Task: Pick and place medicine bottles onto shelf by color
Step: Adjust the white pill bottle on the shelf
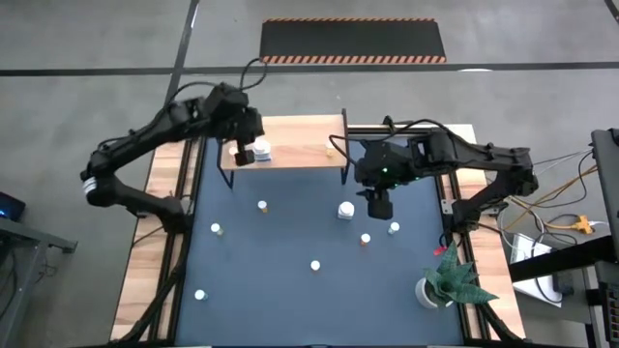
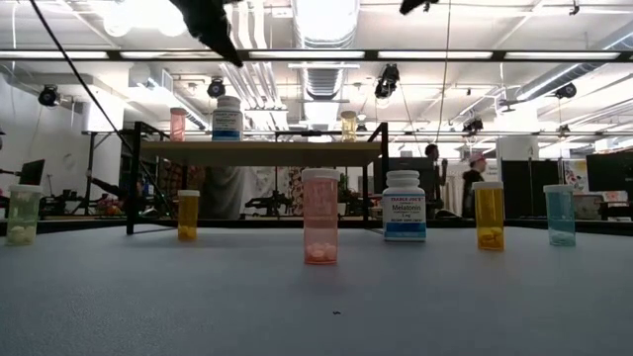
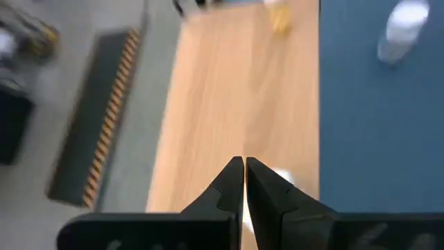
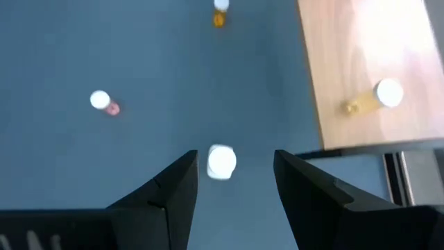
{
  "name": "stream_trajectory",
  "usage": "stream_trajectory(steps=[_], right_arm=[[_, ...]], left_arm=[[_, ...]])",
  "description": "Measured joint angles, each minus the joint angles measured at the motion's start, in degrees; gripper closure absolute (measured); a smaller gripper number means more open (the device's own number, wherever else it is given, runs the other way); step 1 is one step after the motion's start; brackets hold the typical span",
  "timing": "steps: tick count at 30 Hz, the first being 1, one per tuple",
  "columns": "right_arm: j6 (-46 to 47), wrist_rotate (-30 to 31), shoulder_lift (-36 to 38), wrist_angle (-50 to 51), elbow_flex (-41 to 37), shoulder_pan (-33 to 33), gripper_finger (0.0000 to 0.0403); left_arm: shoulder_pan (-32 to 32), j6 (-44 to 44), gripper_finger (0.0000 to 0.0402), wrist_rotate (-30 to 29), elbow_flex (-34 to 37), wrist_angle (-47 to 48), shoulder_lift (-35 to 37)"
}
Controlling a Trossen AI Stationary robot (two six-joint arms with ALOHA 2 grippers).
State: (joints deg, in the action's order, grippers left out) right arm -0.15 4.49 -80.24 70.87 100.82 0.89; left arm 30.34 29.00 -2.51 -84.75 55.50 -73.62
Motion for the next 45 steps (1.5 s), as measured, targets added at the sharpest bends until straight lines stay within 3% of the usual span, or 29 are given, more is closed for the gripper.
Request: stream_trajectory(steps=[5,12,37,45], right_arm=[[0.20,0.02,0.14,-0.10,-1.55,0.00,0.0223],[0.58,0.02,0.19,-0.63,-2.08,0.00,0.0223],[0.16,0.02,0.26,-0.91,-2.08,-0.02,0.0223],[0.14,0.06,0.26,-0.89,-2.08,-0.02,0.0223]], left_arm=[[5.76,0.89,0.0401,0.62,-2.37,4.50,-6.29],[6.85,3.28,0.0401,0.99,-2.89,4.73,-10.10],[6.60,4.90,0.0401,7.55,-2.95,5.05,-8.09],[6.66,5.52,0.0401,2.79,-2.88,4.56,-8.44]])
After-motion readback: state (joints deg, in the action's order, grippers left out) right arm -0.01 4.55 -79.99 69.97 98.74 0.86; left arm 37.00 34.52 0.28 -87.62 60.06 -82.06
